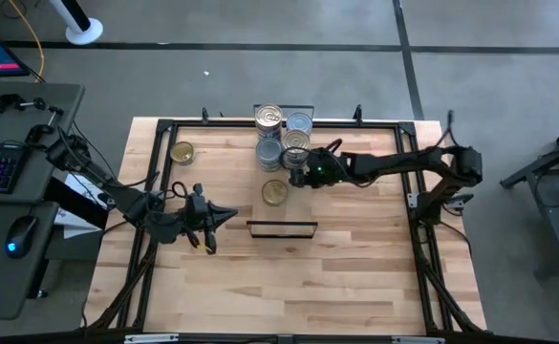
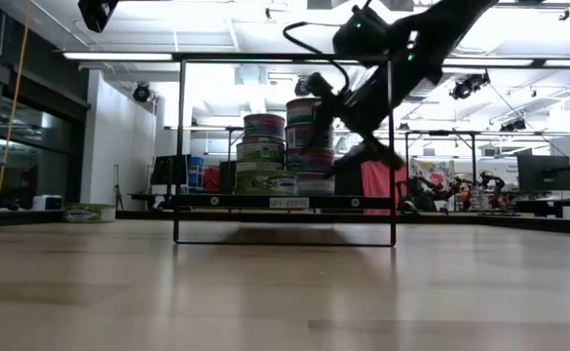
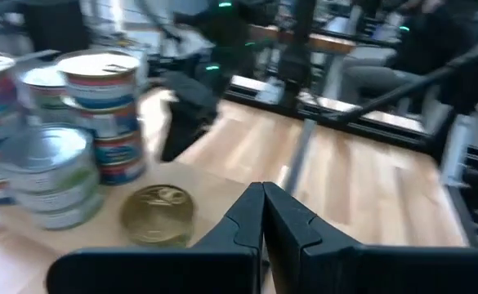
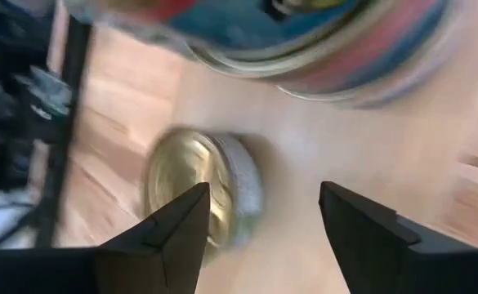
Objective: Stack canned seafood by type on shelf
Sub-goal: Put the green tuna can on the shelf
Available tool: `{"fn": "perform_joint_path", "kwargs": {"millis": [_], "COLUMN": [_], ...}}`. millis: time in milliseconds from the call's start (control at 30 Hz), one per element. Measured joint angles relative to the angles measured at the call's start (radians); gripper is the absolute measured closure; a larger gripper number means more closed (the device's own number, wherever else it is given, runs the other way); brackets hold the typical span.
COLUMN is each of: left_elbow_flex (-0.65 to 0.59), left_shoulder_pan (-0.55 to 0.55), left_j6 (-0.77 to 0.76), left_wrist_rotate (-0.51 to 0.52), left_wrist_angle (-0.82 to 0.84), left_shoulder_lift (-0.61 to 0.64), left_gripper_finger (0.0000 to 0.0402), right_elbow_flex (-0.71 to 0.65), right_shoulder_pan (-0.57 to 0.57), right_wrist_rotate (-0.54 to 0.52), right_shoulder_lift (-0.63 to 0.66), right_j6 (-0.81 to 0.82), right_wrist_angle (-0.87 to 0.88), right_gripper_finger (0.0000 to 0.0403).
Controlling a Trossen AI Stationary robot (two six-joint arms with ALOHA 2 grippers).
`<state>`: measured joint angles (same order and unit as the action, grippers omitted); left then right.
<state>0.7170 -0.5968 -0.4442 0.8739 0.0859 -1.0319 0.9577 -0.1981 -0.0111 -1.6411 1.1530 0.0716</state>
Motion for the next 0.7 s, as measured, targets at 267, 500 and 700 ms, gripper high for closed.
{"fn": "perform_joint_path", "kwargs": {"millis": [267,500,700], "left_elbow_flex": [0.001,0.0,0.0], "left_shoulder_pan": [0.168,0.4,0.561], "left_j6": [-0.158,-0.004,0.232], "left_wrist_rotate": [-0.045,-0.289,-0.676], "left_wrist_angle": [0.126,0.196,0.062], "left_shoulder_lift": [-0.02,-0.18,-0.345], "left_gripper_finger": [0.0402,0.0401,0.0401], "right_elbow_flex": [0.012,0.012,0.011], "right_shoulder_pan": [0.026,0.099,0.206], "right_wrist_rotate": [-0.017,-0.162,-0.235], "right_shoulder_lift": [0.2,0.446,0.586], "right_j6": [-0.21,-0.263,-0.125], "right_wrist_angle": [0.331,0.791,1.009], "right_gripper_finger": [0.0191,0.0344,0.0388]}}
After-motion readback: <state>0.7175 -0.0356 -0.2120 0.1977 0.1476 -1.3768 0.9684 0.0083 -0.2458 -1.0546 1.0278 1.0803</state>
